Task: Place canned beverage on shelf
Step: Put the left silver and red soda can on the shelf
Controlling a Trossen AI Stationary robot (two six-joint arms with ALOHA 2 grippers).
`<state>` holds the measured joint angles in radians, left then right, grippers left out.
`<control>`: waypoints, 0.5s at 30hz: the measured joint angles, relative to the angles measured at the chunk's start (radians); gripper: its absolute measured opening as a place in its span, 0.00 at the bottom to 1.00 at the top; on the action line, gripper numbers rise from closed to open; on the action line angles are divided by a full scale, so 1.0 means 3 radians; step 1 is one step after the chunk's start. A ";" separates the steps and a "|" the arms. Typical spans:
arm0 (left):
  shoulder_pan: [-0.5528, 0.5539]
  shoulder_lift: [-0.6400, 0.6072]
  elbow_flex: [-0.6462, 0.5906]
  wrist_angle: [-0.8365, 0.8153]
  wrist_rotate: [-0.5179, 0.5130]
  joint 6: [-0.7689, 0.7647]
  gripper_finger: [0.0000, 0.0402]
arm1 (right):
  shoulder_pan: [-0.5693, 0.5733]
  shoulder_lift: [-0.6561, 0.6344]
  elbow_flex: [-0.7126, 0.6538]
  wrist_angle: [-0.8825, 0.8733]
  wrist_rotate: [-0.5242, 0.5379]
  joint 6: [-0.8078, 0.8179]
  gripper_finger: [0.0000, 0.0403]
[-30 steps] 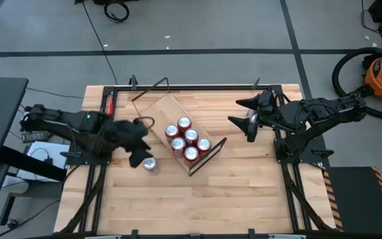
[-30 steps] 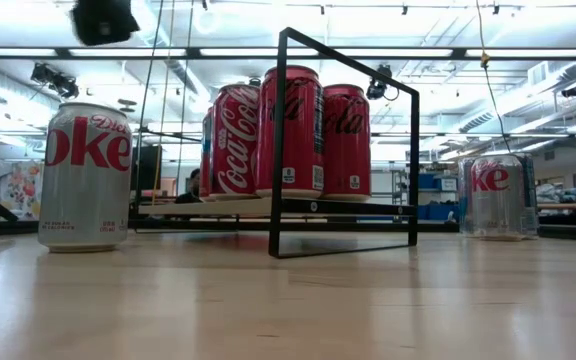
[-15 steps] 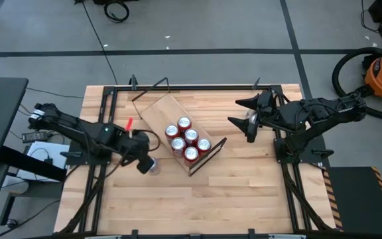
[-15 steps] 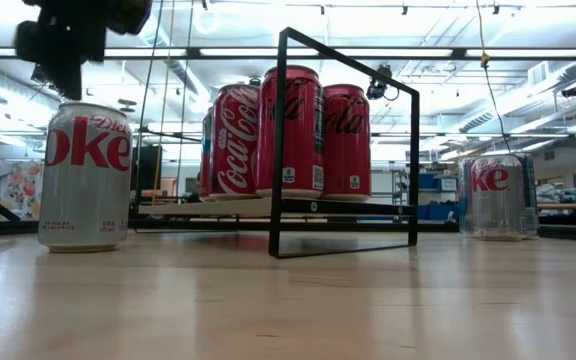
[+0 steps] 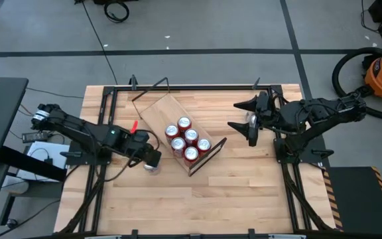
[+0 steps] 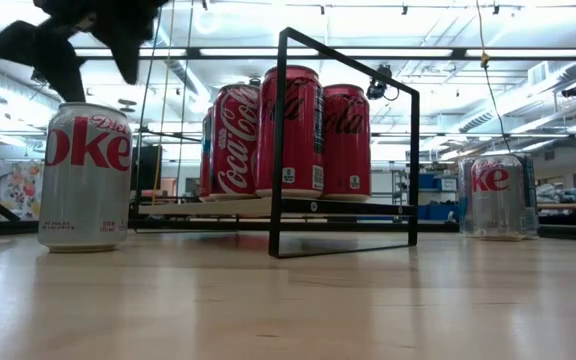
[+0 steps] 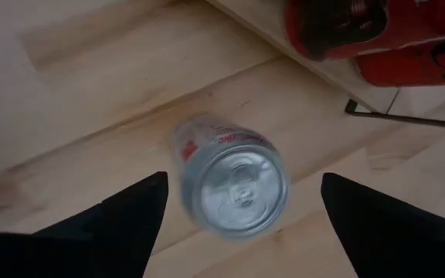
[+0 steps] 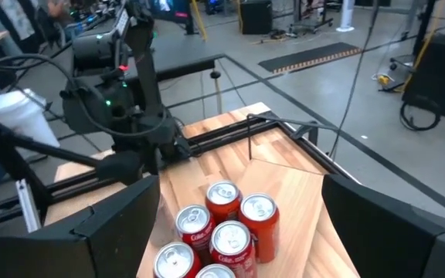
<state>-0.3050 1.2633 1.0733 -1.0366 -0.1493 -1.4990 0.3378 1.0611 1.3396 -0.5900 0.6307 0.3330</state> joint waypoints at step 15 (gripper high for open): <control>0.0031 0.0374 -0.0001 0.0181 0.0235 -0.0176 1.00 | 0.0000 0.0000 -0.0001 -0.0045 -0.0193 -0.0089 0.92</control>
<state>-0.2958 1.3756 1.0729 -0.9822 -0.0787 -1.5519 0.3378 1.0611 1.3392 -0.6035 0.5729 0.3061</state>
